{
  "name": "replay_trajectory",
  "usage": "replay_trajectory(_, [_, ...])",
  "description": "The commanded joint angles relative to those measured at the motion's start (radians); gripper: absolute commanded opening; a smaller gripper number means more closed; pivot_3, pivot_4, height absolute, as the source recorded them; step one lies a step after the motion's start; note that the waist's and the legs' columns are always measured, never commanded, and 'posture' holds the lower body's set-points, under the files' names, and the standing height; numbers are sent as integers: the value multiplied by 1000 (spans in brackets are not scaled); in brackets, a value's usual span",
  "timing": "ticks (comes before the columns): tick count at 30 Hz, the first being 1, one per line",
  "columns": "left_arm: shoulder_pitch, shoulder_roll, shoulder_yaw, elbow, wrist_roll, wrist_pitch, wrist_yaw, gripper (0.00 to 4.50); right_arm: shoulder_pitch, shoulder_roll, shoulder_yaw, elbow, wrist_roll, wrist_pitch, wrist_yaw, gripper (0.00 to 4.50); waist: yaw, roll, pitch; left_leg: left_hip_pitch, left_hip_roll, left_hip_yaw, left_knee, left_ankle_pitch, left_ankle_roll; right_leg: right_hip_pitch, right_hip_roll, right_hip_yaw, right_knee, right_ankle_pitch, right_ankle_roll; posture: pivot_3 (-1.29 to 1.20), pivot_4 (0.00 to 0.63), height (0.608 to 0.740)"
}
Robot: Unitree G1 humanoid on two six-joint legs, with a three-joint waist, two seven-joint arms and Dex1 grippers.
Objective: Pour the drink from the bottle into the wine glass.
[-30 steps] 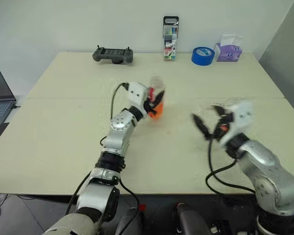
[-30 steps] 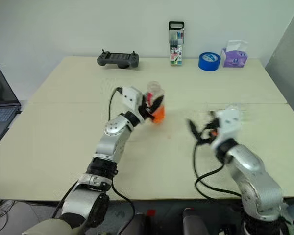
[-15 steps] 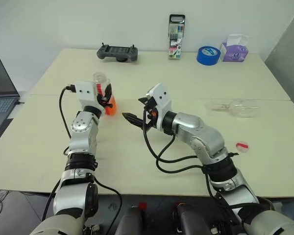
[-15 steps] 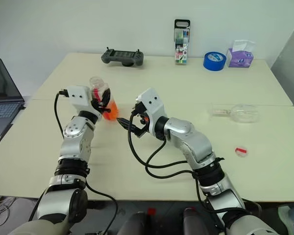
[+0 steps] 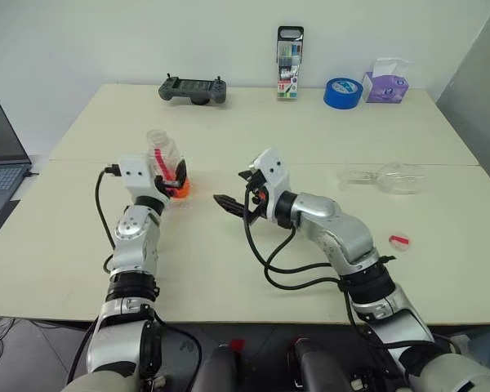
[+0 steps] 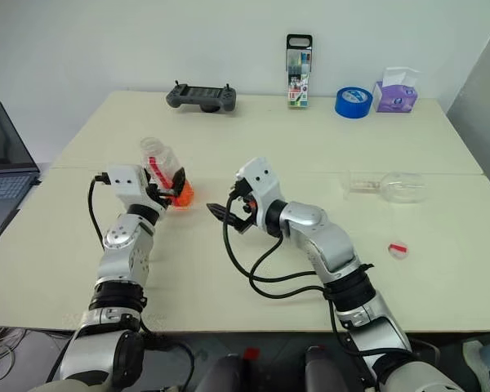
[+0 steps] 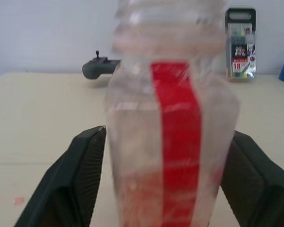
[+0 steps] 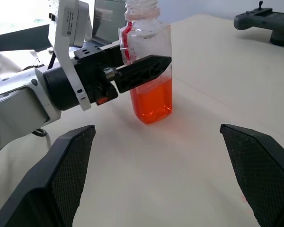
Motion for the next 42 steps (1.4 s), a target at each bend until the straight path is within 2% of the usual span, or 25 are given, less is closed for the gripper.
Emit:
replay_trajectory(1, [7,5,-11,-53,17,4,16,4450,-9,-9,-28,-47,-2,-8,16,4500,0,0,0,0,0,-1,0,0,0,0,0,-1,0,0,0,0,150,740])
replay_trajectory(10, [170,-3,-8,-309,2,117,52,4450,-4,-49,-61,-57,1,-2,27,4500,0,0,0,0,2,0,0,0,0,0,0,0,0,0,0,0,150,740])
replay_trajectory(19, [467,-31,-39,-681,-26,288,58,4450,45,-128,-115,-152,22,45,34,4500,1,0,0,0,2,1,0,0,0,0,0,0,-1,0,0,0,150,740])
replay_trajectory(24, [602,-59,-181,-897,-16,380,19,4450,135,-127,-311,-342,149,191,-60,4500,6,0,0,-1,2,0,0,0,0,1,0,0,-3,0,0,0,150,740])
replay_trajectory(27, [583,-57,-317,-953,-4,405,-51,4450,205,-17,-572,-407,350,291,-216,4500,7,0,0,-1,2,0,0,0,0,2,0,1,-3,0,0,0,150,740])
replay_trajectory(29, [528,-70,-397,-944,2,419,-92,4450,216,65,-769,-387,494,296,-378,4500,7,0,0,0,2,0,0,0,0,3,1,0,-2,0,0,0,150,740])
replay_trajectory(31, [476,-86,-436,-923,-4,431,-116,4450,207,103,-894,-348,593,292,-505,4500,6,0,0,0,2,0,0,0,0,3,3,0,-2,0,0,0,150,740])
replay_trajectory(37, [375,-85,-480,-883,-10,442,-189,4450,137,120,-1087,-137,856,247,-788,4500,-11,1,0,1,4,6,-2,0,1,1,9,5,-1,-1,-1,0,150,740])
replay_trajectory(42, [336,-81,-452,-860,-37,466,-220,4450,88,79,-1092,23,948,221,-864,4500,-13,2,0,1,8,9,-2,0,1,1,14,5,0,-1,-2,0,150,740])
